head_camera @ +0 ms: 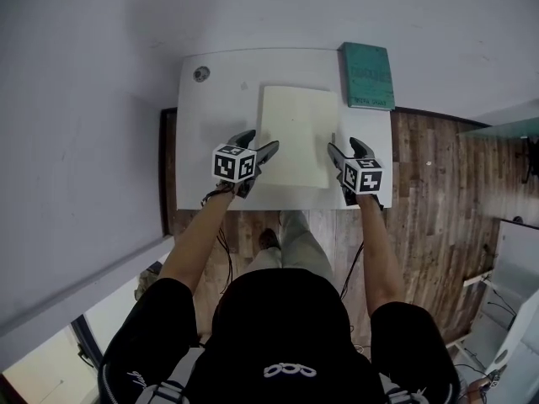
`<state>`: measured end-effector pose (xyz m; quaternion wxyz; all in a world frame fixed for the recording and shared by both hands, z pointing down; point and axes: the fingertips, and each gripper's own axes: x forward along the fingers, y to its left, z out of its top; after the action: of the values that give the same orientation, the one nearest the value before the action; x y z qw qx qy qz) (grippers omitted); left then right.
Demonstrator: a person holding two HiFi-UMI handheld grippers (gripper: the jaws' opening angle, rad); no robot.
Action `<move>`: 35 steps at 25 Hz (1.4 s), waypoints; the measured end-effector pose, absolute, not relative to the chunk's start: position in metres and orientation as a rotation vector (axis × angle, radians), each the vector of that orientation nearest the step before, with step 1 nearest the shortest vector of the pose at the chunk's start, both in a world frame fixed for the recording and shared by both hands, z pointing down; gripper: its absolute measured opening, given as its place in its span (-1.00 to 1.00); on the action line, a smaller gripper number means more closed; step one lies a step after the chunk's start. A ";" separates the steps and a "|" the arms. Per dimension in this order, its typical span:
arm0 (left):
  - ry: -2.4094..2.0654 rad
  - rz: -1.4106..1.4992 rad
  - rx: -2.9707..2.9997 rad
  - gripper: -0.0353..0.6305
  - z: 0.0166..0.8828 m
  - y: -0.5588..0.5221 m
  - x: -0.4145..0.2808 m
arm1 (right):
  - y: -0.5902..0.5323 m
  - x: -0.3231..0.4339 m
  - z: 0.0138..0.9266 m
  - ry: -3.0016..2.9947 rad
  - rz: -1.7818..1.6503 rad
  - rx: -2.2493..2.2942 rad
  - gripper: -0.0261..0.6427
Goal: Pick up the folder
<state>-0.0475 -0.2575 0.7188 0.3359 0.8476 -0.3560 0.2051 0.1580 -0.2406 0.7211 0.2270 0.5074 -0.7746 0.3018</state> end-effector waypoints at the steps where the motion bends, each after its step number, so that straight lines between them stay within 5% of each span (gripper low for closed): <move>1: -0.928 0.536 2.200 0.08 0.723 -0.260 -0.047 | -0.244 0.158 0.726 -2.129 0.849 1.394 -0.04; 35: -0.935 0.669 1.989 0.08 0.797 -0.301 -0.039 | -0.295 0.139 0.804 -2.100 1.151 1.169 -0.05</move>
<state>-0.0388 -0.3014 0.7966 0.4096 0.7899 -0.3711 0.2657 0.1386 -0.2949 0.8040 0.2362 0.4262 -0.7656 0.4199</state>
